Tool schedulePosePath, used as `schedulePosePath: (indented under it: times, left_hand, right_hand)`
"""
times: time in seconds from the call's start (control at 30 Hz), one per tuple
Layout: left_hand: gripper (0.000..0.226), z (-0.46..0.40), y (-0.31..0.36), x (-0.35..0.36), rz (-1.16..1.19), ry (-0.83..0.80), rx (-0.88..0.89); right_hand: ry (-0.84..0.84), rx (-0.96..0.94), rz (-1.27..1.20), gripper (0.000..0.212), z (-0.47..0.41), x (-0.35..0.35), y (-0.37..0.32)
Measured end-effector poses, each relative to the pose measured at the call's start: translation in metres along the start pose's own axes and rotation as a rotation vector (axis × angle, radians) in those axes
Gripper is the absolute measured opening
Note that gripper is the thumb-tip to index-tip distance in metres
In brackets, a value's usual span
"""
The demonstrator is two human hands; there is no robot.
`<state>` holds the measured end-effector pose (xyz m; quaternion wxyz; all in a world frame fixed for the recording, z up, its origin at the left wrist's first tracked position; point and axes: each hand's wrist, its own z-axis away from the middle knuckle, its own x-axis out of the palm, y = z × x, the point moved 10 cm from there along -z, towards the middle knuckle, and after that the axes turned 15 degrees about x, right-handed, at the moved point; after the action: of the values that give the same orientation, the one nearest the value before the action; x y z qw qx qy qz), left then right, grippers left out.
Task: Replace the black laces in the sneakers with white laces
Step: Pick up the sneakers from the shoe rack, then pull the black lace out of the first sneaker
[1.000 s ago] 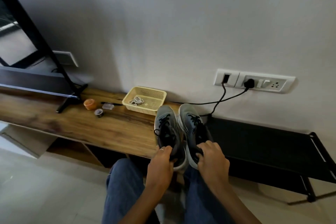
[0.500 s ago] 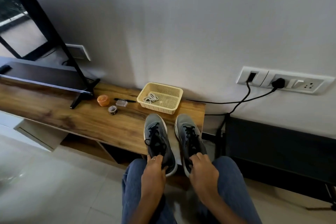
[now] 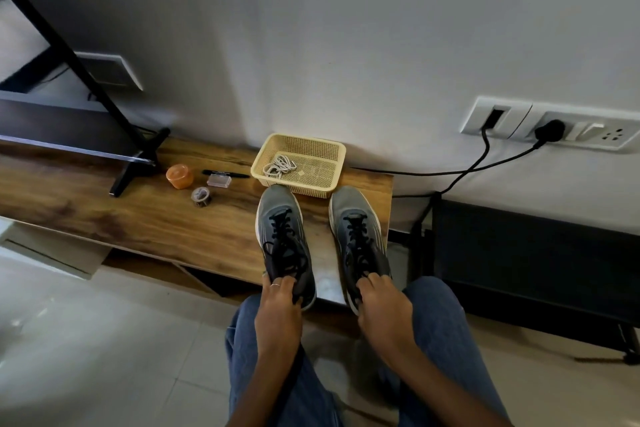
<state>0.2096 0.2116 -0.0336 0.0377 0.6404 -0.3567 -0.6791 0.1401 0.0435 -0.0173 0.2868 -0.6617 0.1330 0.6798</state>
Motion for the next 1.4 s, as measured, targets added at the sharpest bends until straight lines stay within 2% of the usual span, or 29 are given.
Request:
schedulePosePath:
  times: [0.13,0.27,0.33,0.43,0.53,0.63,0.77,1.1,1.27,1.4]
  left_hand:
    - [0.029,-0.002,0.004,0.003,-0.085,0.002,0.061]
    - [0.055,0.005,0.02,-0.005,-0.174,0.094,0.058]
    - [0.061,0.013,0.042,-0.009,-0.161,0.152,0.116]
    - [0.056,0.023,0.074,0.003,-0.072,0.144,0.251]
    - [0.046,0.025,0.093,0.021,0.085,0.081,0.263]
    - [0.048,0.021,0.108,0.041,0.213,-0.023,0.249]
    - [0.052,0.014,0.114,0.056,0.152,-0.12,0.286]
    - [0.052,0.01,0.106,0.071,0.179,-0.177,0.245]
    - [0.049,0.004,0.101,0.072,0.267,-0.157,0.235]
    - [0.044,-0.009,0.098,0.052,0.226,0.001,0.294]
  right_hand:
    - [-0.021,0.006,0.005,0.035,0.0,0.006,0.002]
    - [0.001,-0.021,-0.004,0.035,0.003,0.005,0.002]
    - [0.015,-0.029,-0.011,0.033,0.005,0.005,0.003]
    - [-0.021,-0.017,-0.049,0.024,0.007,0.008,0.008]
    - [-0.07,-0.037,-0.075,0.025,0.008,0.009,0.01]
    - [-0.056,-0.077,-0.18,0.027,0.011,0.0,0.01]
    - [-0.08,-0.125,-0.139,0.034,0.009,0.006,0.013]
    - [-0.131,-0.141,-0.117,0.038,0.007,0.009,0.013]
    - [-0.117,-0.138,-0.167,0.039,0.007,0.007,0.012]
    - [-0.121,-0.118,-0.331,0.037,0.005,-0.005,0.015]
